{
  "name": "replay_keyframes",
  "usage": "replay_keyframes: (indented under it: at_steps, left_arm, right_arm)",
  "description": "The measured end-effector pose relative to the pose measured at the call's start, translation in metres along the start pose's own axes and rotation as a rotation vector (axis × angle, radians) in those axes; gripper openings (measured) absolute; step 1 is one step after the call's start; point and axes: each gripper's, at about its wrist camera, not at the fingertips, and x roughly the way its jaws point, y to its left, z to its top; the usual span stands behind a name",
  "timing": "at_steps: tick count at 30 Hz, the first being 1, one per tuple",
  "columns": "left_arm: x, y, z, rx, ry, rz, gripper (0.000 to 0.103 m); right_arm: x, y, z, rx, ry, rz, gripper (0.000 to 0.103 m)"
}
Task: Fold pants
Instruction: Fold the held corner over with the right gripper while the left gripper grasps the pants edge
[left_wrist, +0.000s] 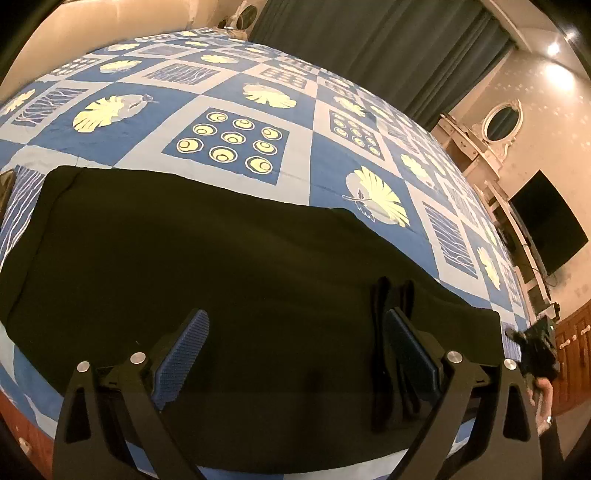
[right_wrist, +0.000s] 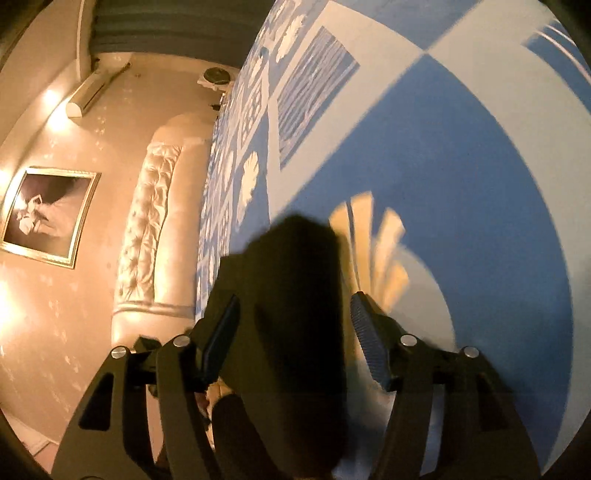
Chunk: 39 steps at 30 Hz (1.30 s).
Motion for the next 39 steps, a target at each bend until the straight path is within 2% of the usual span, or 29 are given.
replay_keyframes:
  at_steps: [1,2,3,4,5,7,8,10,12,14,16,19,20,23,26,28,30,32,34,36,39]
  left_arm:
    - [0.000,0.000,0.000,-0.002,0.001,0.000,0.095]
    - [0.000,0.001,0.000,-0.004,0.002,-0.001,0.095]
    - [0.001,0.002,0.000,-0.005,0.003,-0.002,0.095]
    - [0.001,0.002,-0.001,-0.007,0.005,-0.001,0.095]
    - [0.001,0.003,-0.001,-0.009,0.006,0.000,0.095]
    - [0.001,0.006,0.000,-0.014,0.006,-0.002,0.095]
    - [0.000,0.007,0.000,-0.016,0.006,-0.006,0.095]
    - [-0.002,0.010,0.002,-0.017,0.002,-0.011,0.095]
    - [-0.007,0.013,0.004,-0.023,-0.006,-0.017,0.095]
    - [-0.016,0.020,0.008,-0.047,-0.013,-0.058,0.095]
    - [-0.030,0.032,0.013,-0.070,-0.026,-0.105,0.095]
    - [-0.053,0.057,0.016,-0.066,-0.057,-0.128,0.095]
    - [-0.060,0.065,0.016,-0.066,-0.069,-0.121,0.095]
    - [-0.085,0.110,0.014,-0.119,-0.110,-0.118,0.095]
    - [-0.102,0.167,0.006,-0.276,-0.125,-0.177,0.095]
    - [-0.108,0.204,-0.003,-0.420,-0.132,-0.210,0.095]
    - [-0.108,0.228,-0.012,-0.518,-0.143,-0.238,0.095]
    - [-0.105,0.238,-0.019,-0.558,-0.149,-0.268,0.095]
    - [-0.100,0.235,-0.021,-0.548,-0.149,-0.306,0.095]
    - [-0.092,0.230,-0.022,-0.537,-0.131,-0.322,0.095]
    - [-0.075,0.229,-0.026,-0.582,-0.102,-0.343,0.095]
  right_arm:
    - [0.003,0.000,0.006,-0.004,0.000,0.007,0.061]
    - [0.007,0.001,0.011,-0.015,0.003,-0.006,0.047]
    - [0.015,0.003,0.015,-0.050,0.021,-0.052,0.023]
    - [0.021,0.004,0.016,-0.075,0.035,-0.091,0.022]
    - [0.021,0.001,0.017,-0.070,0.033,-0.087,0.021]
    - [0.017,-0.002,0.016,-0.048,0.018,-0.067,0.023]
    - [0.014,-0.003,0.014,-0.037,0.010,-0.061,0.027]
    - [0.005,-0.007,0.007,-0.003,0.011,-0.023,0.041]
    - [-0.007,-0.010,-0.004,0.032,0.018,0.039,0.061]
    - [-0.016,-0.012,-0.017,0.035,0.045,0.047,0.063]
    - [-0.023,-0.013,-0.033,0.017,0.076,0.040,0.063]
    - [-0.024,-0.010,-0.053,-0.044,0.144,0.041,0.063]
    - [-0.021,-0.006,-0.059,-0.082,0.163,0.004,0.060]
    - [-0.014,-0.006,-0.065,-0.117,0.195,-0.076,0.033]
    - [-0.015,-0.009,-0.068,-0.105,0.189,-0.072,0.030]
    - [-0.016,-0.009,-0.070,-0.107,0.182,-0.080,0.030]
    - [-0.017,-0.009,-0.071,-0.102,0.177,-0.083,0.030]
    - [-0.016,-0.009,-0.071,-0.098,0.173,-0.083,0.030]
    - [-0.017,-0.009,-0.072,-0.093,0.168,-0.084,0.030]
    - [-0.015,-0.008,-0.073,-0.089,0.164,-0.083,0.031]
    - [-0.016,-0.008,-0.074,-0.088,0.159,-0.080,0.031]
